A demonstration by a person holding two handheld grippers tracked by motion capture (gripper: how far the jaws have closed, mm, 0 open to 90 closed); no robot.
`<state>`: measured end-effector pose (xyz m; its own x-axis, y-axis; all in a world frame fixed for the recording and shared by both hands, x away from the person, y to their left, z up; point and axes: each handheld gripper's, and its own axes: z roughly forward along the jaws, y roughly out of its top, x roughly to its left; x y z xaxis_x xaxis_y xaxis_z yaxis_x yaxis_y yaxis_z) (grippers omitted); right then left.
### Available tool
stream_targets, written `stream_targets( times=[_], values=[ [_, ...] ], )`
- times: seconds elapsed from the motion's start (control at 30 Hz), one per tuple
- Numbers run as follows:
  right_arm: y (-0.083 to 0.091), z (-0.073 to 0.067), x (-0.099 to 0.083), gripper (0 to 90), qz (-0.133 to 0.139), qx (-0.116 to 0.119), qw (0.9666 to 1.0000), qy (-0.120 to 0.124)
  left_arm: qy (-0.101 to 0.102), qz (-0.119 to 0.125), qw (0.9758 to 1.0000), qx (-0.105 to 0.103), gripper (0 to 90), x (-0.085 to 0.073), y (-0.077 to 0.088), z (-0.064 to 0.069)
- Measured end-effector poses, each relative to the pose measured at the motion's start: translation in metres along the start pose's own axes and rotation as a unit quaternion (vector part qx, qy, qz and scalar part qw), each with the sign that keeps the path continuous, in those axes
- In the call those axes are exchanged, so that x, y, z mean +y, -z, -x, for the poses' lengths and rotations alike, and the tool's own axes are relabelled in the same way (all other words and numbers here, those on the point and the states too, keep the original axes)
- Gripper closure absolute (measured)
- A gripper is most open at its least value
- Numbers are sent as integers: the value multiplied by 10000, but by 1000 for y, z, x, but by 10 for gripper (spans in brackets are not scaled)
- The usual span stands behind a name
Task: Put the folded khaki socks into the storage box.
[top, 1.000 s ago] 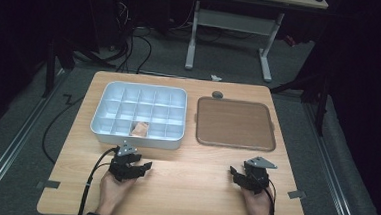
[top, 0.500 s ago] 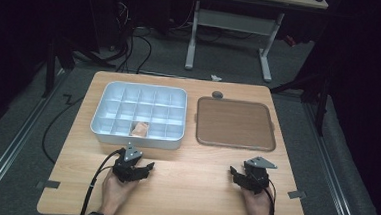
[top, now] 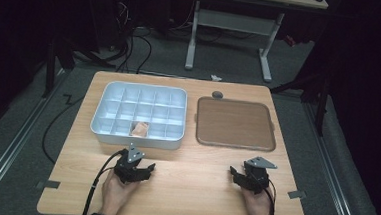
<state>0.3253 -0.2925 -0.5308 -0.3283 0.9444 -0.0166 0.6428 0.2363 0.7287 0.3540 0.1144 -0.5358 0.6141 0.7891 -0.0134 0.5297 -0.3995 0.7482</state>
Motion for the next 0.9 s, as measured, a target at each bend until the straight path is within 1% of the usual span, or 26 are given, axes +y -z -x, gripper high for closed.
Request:
stream_targets(
  times=[0.5,0.9],
  values=[
    [0,0,0,387,4,16,10000,-7,25,3,10000,0,345,0,0,0],
    [0,0,0,387,3,19,10000,-7,29,24,10000,4,367,-1,1,0]
  ],
)
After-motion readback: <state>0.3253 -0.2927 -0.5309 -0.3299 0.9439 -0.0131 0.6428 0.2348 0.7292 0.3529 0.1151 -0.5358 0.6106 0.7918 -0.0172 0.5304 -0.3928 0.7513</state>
